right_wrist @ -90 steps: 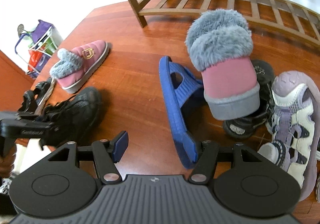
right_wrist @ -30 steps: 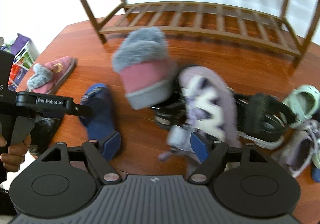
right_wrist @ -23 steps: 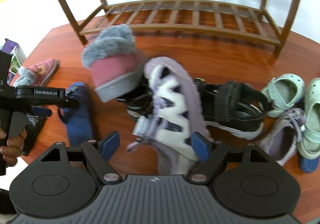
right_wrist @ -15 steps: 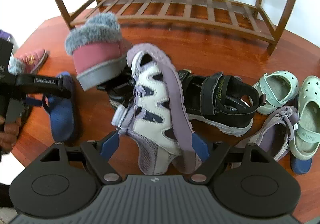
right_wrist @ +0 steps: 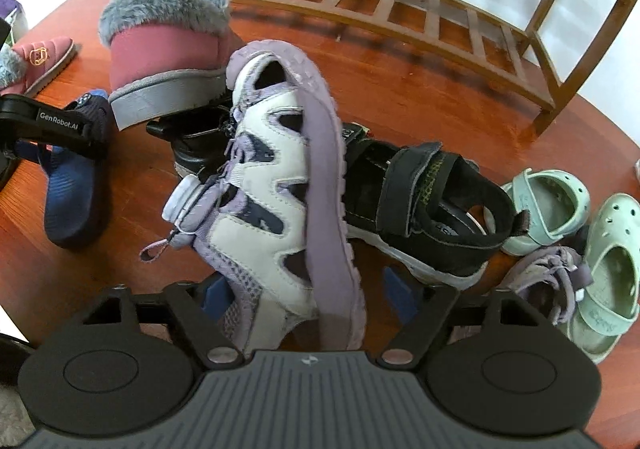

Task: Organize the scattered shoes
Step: 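Grasp and lift the lavender sneaker with the right tool while the left tool reaches the blue slipper, then set the lavender sneaker down with the right tool while the left tool pushes the blue slipper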

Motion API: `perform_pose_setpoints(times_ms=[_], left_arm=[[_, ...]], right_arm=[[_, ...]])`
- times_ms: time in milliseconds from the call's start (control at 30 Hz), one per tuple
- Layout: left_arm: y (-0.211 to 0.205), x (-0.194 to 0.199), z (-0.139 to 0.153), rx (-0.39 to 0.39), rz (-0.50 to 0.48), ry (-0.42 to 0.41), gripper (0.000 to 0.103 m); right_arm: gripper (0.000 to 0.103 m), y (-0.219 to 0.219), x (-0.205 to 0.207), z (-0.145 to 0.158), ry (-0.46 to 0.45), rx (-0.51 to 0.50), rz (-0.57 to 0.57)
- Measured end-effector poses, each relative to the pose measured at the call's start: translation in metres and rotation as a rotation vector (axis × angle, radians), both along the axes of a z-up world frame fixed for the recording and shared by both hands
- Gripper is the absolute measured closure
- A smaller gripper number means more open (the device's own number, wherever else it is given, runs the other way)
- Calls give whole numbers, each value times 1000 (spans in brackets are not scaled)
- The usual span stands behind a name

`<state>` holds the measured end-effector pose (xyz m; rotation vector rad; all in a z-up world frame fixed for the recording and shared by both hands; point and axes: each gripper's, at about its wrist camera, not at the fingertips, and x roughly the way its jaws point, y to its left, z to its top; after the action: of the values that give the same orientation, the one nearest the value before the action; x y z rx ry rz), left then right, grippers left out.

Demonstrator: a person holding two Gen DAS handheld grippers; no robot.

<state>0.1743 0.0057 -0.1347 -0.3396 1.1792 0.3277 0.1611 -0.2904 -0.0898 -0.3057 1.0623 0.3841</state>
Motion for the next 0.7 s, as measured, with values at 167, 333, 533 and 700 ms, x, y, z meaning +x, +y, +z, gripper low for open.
perform_pose_setpoints(times_ms=[167, 333, 533, 700], left_arm=[[2, -10, 0, 3, -36, 6, 16], [4, -24, 1, 7, -86, 31, 16], [8, -50, 1, 17, -201, 68, 16], [8, -67, 2, 29, -288, 78, 16]], right_arm=[[51, -9, 2, 5, 10, 44, -46], [84, -23, -1, 7, 70, 139, -111], [96, -23, -19, 8, 123, 232, -160], [96, -10, -38, 4, 146, 242, -177]])
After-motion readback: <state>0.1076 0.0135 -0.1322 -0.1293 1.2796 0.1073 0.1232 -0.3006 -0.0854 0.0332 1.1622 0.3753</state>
